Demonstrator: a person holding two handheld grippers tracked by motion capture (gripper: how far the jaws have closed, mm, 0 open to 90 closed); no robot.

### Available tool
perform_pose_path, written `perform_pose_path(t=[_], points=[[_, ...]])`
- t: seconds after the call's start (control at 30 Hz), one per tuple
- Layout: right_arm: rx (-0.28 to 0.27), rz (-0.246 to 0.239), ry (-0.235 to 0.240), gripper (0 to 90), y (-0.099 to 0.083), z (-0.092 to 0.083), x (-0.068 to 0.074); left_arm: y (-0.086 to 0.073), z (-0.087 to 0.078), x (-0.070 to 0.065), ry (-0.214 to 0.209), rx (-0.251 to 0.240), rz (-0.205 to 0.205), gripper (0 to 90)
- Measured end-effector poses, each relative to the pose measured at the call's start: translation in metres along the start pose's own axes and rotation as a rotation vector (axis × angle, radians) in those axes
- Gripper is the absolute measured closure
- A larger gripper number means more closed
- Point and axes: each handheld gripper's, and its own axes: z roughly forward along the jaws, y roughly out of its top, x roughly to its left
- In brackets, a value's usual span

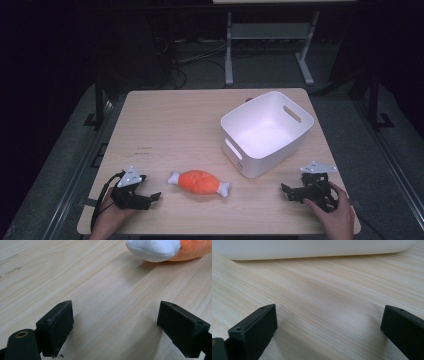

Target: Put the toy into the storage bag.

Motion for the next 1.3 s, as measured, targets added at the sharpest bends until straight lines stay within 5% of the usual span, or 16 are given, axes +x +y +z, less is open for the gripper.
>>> perform_pose_path(t=[0.37,0.63,0.87,1.3], points=[[0.000,0.001,0.000,0.2,0.000,0.000,0.000,0.001,-0.007,0.002,-0.003,0.005,-0.015,24.7],[0.000,0.001,0.000,0.2,0.000,0.000,0.000,0.010,-0.019,-0.003,-0.043,-0.006,-0.018,60.0],[0.000,0.001,0.000,0.2,0.000,0.000,0.000,0.018,-0.025,-0.011,-0.118,0.002,0.003,86.4],[0.000,0.001,0.000,0.2,0.000,0.000,0.000,0.031,-0.021,-0.029,-0.197,0.005,0.031,89.5]])
